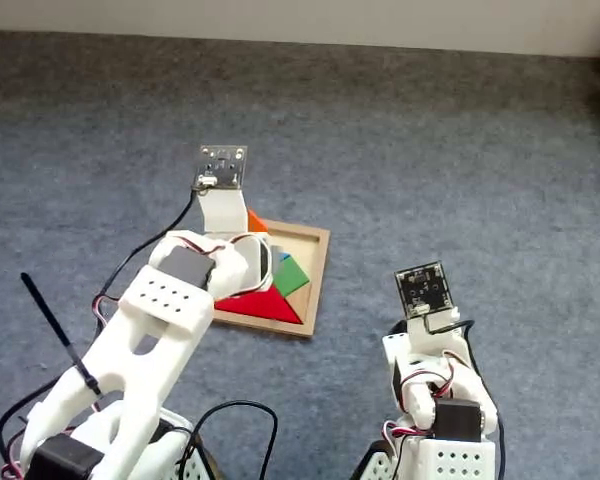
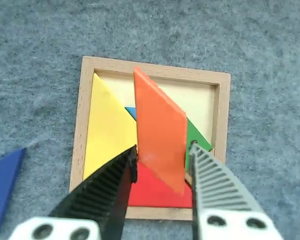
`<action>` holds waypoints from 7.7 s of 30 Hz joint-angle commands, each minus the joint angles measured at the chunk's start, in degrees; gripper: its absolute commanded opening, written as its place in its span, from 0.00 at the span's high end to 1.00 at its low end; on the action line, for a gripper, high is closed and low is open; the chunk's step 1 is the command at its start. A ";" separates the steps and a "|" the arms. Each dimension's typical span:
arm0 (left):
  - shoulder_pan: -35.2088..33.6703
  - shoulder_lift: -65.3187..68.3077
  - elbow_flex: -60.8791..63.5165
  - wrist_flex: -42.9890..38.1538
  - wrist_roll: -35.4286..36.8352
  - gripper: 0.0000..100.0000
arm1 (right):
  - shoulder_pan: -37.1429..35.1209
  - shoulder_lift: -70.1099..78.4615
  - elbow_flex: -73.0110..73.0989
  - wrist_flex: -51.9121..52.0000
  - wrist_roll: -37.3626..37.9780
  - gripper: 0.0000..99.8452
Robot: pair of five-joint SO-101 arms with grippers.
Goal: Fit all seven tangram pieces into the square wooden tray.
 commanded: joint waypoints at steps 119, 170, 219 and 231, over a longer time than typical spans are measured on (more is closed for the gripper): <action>-45.14 -67.03 36.00 15.03 -26.99 0.79 | -30.02 123.74 -94.90 -6.20 -46.15 0.80; -45.14 -67.03 36.88 14.59 -27.16 0.79 | -28.97 114.59 -84.35 -6.81 45.54 0.80; -44.97 -67.03 36.88 14.59 -27.16 0.79 | -34.07 113.36 -87.69 -11.47 -28.31 0.72; -44.97 -67.03 36.88 14.59 -27.16 0.79 | -33.19 130.51 -108.18 5.05 -32.00 0.76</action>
